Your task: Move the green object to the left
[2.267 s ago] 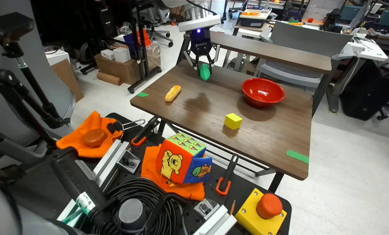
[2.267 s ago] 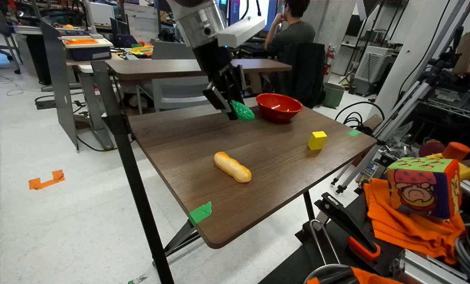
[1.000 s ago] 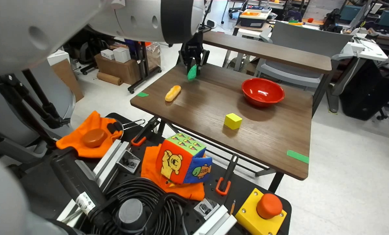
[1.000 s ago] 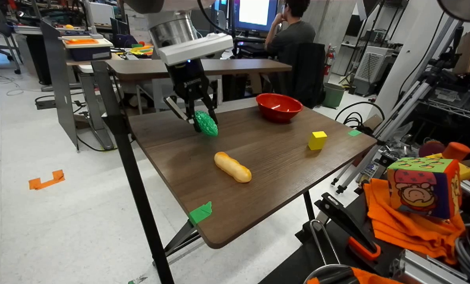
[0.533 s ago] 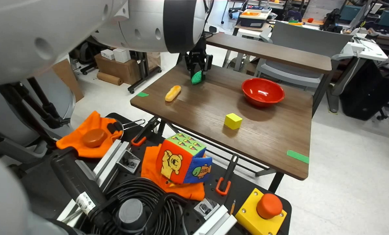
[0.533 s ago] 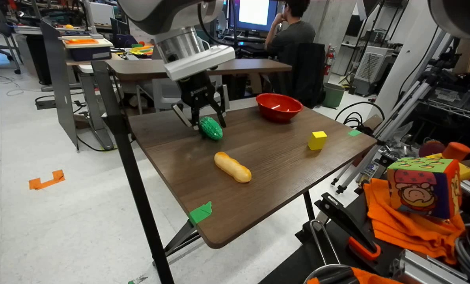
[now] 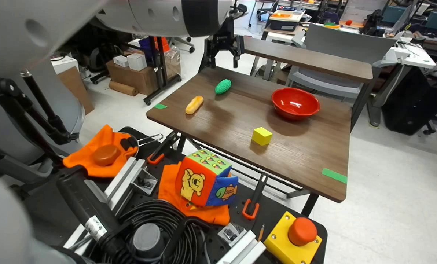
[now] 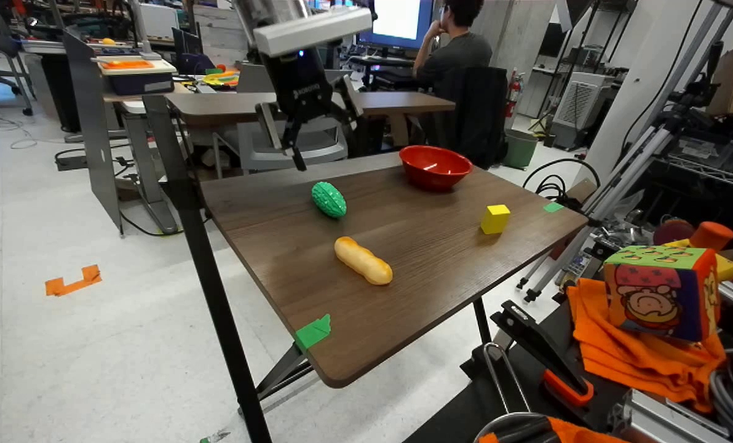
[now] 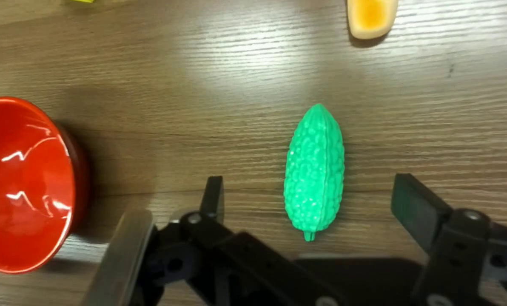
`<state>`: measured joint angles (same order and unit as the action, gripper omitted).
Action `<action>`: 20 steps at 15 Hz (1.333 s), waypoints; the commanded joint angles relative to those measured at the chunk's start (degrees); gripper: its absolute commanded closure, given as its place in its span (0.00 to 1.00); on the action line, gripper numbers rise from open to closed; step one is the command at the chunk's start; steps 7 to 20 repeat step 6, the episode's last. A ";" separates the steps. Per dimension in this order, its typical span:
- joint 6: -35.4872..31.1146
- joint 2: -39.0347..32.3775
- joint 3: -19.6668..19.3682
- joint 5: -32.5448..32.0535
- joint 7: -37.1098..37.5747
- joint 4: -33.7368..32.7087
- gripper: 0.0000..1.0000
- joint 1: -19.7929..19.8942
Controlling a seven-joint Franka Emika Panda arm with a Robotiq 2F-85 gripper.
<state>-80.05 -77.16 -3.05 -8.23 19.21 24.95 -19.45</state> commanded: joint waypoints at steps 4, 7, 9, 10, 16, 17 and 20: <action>4.81 4.41 0.67 1.95 -0.41 0.56 0.00 1.08; 4.81 4.40 0.72 1.99 -0.50 0.88 0.00 1.19; 4.81 4.40 0.72 1.99 -0.50 0.88 0.00 1.19; 4.81 4.40 0.72 1.99 -0.50 0.88 0.00 1.19; 4.81 4.40 0.72 1.99 -0.50 0.88 0.00 1.19; 4.81 4.40 0.72 1.99 -0.50 0.88 0.00 1.19; 4.81 4.40 0.72 1.99 -0.50 0.88 0.00 1.19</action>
